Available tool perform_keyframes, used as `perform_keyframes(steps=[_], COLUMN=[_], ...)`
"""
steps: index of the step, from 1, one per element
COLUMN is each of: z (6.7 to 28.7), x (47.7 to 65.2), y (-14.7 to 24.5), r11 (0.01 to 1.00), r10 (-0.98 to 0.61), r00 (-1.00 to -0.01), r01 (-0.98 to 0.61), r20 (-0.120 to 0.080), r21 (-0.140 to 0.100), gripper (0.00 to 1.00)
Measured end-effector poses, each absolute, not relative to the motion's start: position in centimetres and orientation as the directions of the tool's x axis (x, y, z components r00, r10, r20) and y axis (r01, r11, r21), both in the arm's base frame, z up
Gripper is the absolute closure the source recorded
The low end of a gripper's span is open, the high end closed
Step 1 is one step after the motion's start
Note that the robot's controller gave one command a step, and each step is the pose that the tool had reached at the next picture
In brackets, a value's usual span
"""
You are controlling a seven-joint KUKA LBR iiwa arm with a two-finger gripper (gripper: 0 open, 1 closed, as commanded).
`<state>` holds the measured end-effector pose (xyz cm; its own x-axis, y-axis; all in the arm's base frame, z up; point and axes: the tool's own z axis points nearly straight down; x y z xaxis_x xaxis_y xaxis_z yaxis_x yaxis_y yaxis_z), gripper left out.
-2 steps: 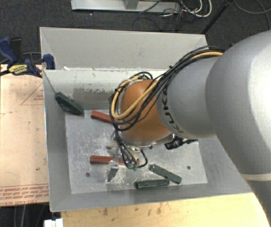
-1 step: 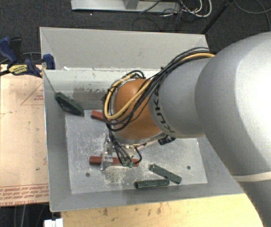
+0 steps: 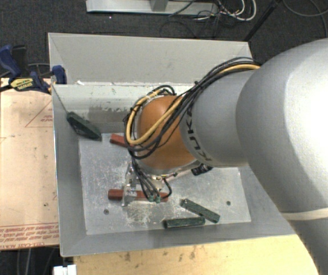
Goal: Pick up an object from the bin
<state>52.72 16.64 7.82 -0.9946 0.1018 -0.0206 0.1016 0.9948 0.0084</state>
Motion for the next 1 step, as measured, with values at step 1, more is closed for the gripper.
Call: perform_keyframes(steps=[1], z=[7.9], x=[52.78], y=[16.64], r11=[0.995], r10=[0.102], r00=[-0.995], r01=[0.102], r20=[-0.018], r21=[0.008], gripper=[1.0])
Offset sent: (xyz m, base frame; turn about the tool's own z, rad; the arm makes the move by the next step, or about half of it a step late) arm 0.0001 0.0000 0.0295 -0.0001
